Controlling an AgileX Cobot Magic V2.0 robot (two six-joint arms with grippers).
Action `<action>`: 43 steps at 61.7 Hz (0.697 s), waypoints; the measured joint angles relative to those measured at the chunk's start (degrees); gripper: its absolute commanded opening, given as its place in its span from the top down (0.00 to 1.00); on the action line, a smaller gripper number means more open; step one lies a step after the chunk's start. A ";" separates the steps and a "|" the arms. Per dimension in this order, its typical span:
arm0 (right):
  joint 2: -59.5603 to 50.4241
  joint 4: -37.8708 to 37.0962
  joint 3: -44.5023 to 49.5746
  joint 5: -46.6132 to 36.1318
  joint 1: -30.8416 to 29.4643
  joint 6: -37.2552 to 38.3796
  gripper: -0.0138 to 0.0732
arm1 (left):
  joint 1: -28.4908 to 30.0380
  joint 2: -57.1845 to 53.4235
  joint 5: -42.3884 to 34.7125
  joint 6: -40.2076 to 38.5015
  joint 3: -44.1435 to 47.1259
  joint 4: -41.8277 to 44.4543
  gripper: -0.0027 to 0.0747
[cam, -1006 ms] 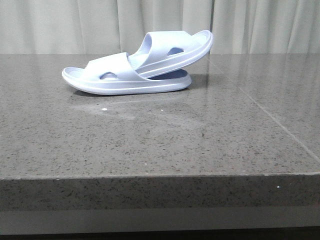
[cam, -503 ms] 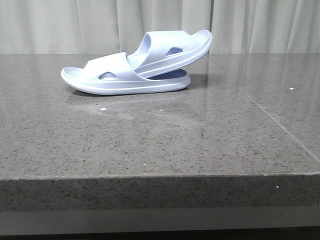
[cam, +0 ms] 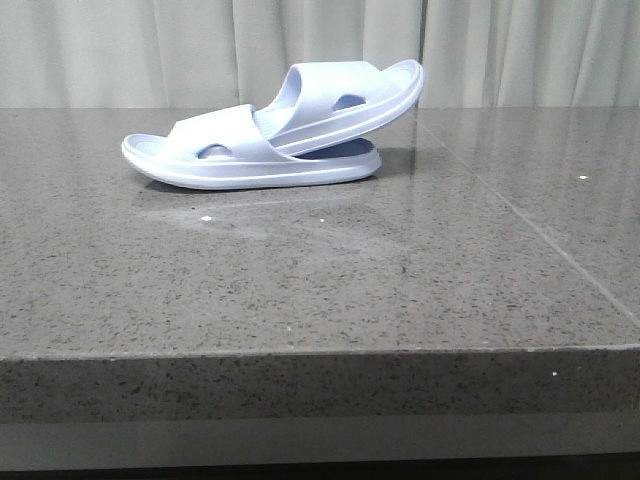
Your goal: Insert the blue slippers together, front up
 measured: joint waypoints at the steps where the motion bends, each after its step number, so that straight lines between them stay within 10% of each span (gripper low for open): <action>1: 0.00 0.00 0.00 0.00 0.00 0.00 0.96 | 0.00 0.00 0.00 0.00 0.00 0.00 0.99; 43: -9.58 -16.28 19.24 -10.18 0.00 27.76 0.96 | 0.00 0.00 -0.10 0.00 0.00 0.00 0.99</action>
